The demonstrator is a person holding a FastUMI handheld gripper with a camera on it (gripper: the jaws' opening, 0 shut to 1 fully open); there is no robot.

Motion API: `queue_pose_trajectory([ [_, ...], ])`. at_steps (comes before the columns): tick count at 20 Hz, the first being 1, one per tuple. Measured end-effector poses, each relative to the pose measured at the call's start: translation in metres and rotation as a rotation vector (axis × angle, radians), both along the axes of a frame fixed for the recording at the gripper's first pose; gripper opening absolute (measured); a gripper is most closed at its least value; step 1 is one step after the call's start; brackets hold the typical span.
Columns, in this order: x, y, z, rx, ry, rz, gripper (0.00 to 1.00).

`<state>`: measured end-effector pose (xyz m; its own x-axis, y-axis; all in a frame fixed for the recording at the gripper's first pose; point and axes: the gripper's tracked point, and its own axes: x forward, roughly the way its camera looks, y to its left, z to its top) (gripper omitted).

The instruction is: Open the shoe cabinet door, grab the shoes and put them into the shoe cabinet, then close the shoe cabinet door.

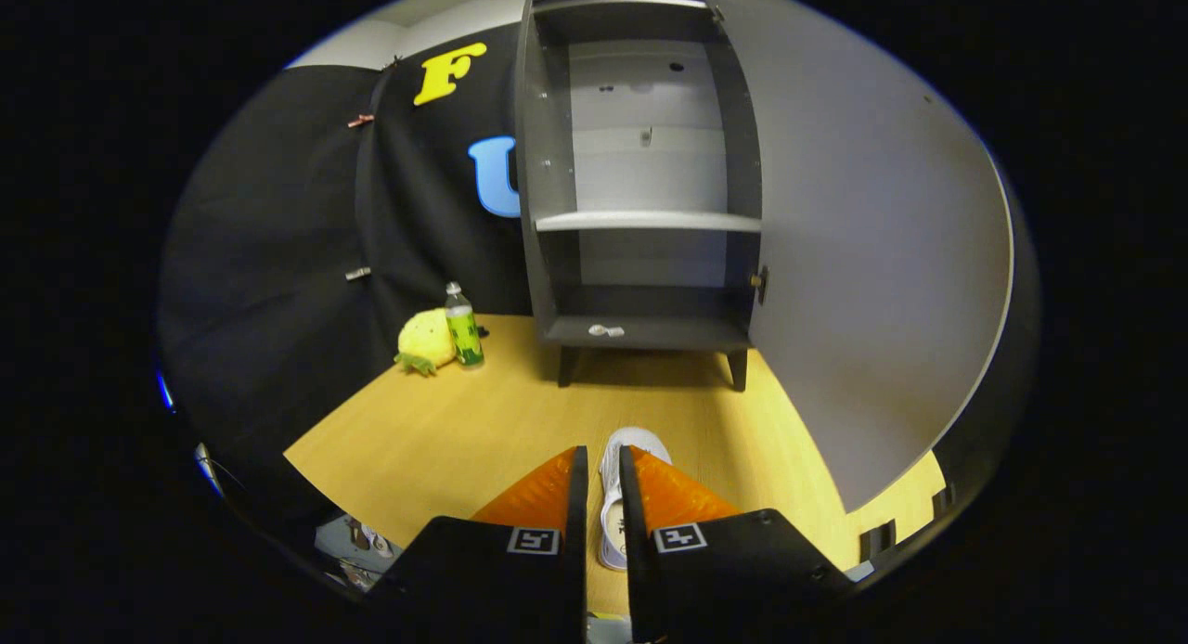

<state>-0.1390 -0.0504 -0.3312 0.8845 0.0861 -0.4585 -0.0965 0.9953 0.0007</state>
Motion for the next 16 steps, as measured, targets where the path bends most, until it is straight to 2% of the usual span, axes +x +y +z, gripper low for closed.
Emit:
queue_pose_trajectory([
  [6,0.003,-0.003,-0.080,-0.006,0.139,-0.070,0.22],
  [13,0.009,0.001,-0.131,-0.039,0.243,-0.099,0.22],
  [16,0.018,-0.001,-0.139,-0.054,0.247,-0.113,0.22],
])
